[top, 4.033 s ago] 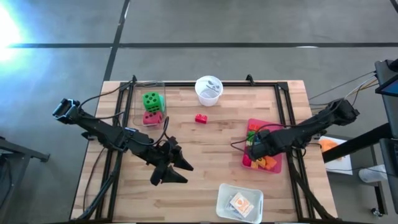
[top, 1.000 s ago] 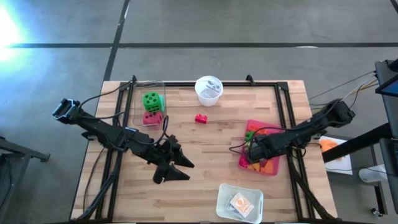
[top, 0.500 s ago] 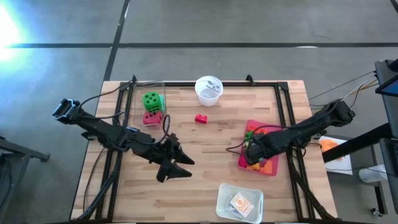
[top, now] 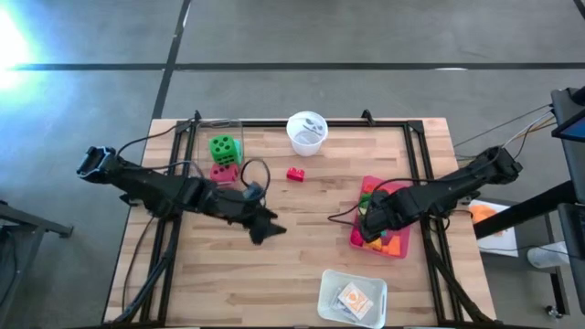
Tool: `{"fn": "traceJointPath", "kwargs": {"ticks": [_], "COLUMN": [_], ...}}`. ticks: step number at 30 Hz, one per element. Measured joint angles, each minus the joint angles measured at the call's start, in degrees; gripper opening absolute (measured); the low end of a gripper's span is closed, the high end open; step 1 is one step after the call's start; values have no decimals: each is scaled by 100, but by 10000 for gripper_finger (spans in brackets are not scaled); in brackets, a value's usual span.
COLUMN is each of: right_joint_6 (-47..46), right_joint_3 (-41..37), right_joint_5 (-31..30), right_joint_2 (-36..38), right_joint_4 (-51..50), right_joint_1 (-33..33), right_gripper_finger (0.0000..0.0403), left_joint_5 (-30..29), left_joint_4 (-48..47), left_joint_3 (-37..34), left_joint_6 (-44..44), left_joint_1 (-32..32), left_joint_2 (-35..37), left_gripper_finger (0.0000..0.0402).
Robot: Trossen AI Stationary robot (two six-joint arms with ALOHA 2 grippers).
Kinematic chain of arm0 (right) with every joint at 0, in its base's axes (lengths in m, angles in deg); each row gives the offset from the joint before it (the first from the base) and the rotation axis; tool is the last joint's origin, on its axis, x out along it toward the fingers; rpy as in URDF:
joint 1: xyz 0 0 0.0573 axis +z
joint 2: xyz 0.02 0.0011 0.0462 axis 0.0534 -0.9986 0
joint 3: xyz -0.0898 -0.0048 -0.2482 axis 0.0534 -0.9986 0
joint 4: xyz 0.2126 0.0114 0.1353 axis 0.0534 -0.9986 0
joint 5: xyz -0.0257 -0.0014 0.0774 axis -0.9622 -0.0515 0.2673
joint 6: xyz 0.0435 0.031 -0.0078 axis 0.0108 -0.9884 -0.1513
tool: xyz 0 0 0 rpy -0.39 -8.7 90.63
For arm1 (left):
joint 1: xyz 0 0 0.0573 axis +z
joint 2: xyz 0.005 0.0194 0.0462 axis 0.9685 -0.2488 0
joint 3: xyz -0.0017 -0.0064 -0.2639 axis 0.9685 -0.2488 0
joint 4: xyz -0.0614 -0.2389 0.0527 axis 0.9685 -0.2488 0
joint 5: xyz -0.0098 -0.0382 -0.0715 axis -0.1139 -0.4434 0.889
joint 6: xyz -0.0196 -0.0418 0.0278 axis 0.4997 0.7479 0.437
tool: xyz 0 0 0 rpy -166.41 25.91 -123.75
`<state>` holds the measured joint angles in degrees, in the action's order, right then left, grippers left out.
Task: Pick & Place Toys
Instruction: Put the red game piece into the pink bin
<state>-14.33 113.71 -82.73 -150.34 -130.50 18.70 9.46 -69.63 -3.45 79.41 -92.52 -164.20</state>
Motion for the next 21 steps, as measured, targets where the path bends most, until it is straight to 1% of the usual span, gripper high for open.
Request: {"fn": "traceJointPath", "kwargs": {"ticks": [6,12,16,21], "right_joint_6": [16,-530,-724,-739], "right_joint_3": [561,1195,1577,1921], "right_joint_5": [-480,-1144,-1629,-1796], "right_joint_2": [2,2,0,0], "right_joint_4": [-85,-406,-479,-484], "right_joint_1": [138,421,553,564], "right_gripper_finger": [331,331,331,332], "left_joint_5": [-9,23,66,144], "left_joint_4": [-716,-1174,-1136,-1090], "left_joint_3": [0,0,2,9], "left_joint_6": [-140,-428,-949,-1215], "left_joint_1": [876,1933,2212,2510], "left_joint_2": [-10,-156,-426,-955], "left_gripper_finger": [378,378,378,378]}}
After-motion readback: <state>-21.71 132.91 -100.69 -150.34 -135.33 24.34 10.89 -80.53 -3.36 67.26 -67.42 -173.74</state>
